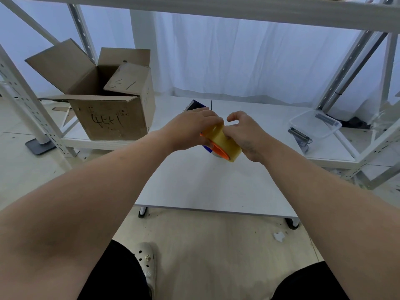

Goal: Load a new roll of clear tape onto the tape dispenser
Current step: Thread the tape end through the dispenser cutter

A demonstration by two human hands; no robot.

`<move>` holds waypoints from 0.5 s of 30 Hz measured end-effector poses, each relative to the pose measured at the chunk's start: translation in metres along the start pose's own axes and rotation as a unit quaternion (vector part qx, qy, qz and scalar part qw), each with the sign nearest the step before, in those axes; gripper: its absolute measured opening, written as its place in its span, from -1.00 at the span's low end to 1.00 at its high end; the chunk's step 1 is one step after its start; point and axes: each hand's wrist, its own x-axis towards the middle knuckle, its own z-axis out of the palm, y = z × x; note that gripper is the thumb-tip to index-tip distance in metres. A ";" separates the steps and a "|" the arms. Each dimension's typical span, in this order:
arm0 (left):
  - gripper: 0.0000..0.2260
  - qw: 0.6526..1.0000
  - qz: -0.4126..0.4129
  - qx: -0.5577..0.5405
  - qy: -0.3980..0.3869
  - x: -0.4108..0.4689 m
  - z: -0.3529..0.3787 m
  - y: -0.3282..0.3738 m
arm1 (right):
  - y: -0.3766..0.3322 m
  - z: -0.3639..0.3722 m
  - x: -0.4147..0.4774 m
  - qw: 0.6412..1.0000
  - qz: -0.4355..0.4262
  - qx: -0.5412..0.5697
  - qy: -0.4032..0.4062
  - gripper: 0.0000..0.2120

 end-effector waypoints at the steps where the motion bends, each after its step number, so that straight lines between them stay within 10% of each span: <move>1: -0.53 1.000 0.000 -0.001 0.001 0.000 -0.001 0.000 | 0.001 -0.001 0.000 1.000 0.001 0.002 0.004 -0.68; 15: -0.51 1.000 -0.012 -0.010 -0.015 -0.002 -0.002 0.000 | 0.000 -0.002 -0.001 0.999 0.015 0.037 -0.002 -0.67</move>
